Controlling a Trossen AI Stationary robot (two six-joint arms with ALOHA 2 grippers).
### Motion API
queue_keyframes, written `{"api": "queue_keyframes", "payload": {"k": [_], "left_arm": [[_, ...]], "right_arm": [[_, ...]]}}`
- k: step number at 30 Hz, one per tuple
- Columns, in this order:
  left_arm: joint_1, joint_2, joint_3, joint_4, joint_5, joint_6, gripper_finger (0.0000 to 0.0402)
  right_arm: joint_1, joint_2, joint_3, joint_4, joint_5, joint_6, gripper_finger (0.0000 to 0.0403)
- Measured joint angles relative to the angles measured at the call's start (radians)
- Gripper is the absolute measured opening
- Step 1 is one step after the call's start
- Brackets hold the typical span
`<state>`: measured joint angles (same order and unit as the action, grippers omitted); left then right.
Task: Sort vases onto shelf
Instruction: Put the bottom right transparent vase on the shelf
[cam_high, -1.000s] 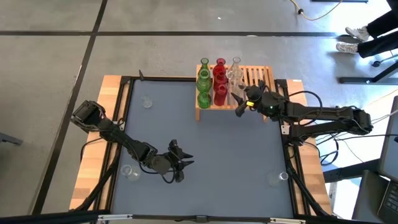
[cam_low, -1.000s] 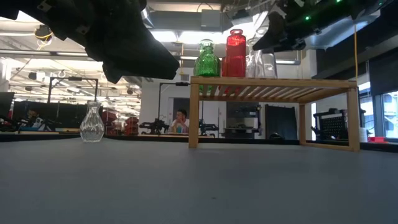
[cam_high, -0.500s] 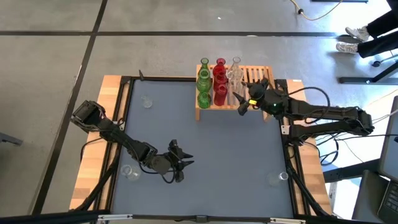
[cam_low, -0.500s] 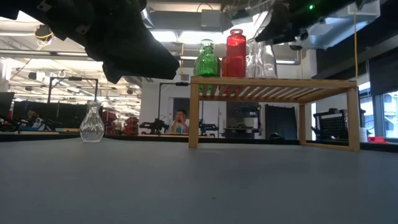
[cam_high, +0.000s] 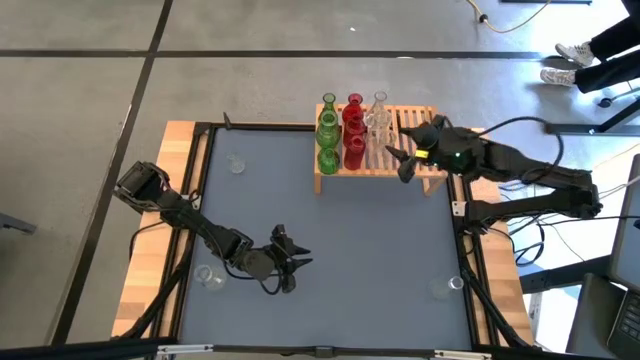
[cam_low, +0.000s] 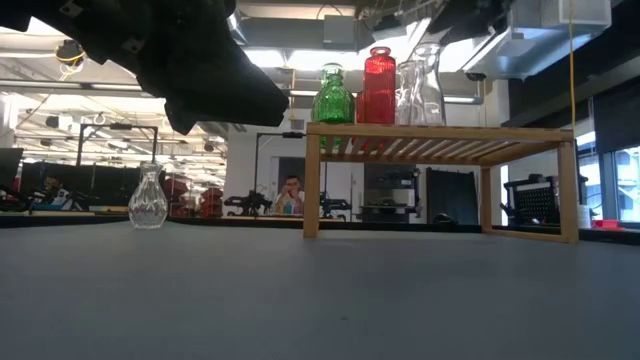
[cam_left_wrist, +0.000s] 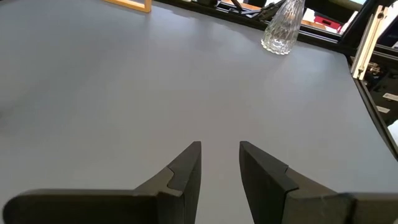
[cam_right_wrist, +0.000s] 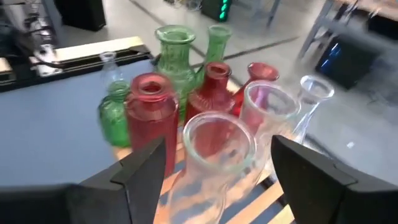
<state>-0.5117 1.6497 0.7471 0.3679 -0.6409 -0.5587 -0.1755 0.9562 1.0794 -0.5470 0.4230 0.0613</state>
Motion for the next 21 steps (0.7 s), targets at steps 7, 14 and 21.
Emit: {"api": "queue_keyframes", "payload": {"k": [7,14,21], "left_arm": [[-0.015,0.000,0.000,0.000,-0.028,-0.009,0.0102],[-0.021,0.000,0.000,0.007,-0.028,0.045,0.0102],[-0.021,0.000,0.000,0.008,-0.049,0.109,0.0102]], "right_arm": [[0.100,-0.033,0.134,-0.297,-0.129,0.181,0.0273],[0.313,-0.076,0.106,-0.426,-0.272,0.405,0.0273],[0.536,-0.062,0.010,-0.449,-0.313,0.594,0.0273]]}}
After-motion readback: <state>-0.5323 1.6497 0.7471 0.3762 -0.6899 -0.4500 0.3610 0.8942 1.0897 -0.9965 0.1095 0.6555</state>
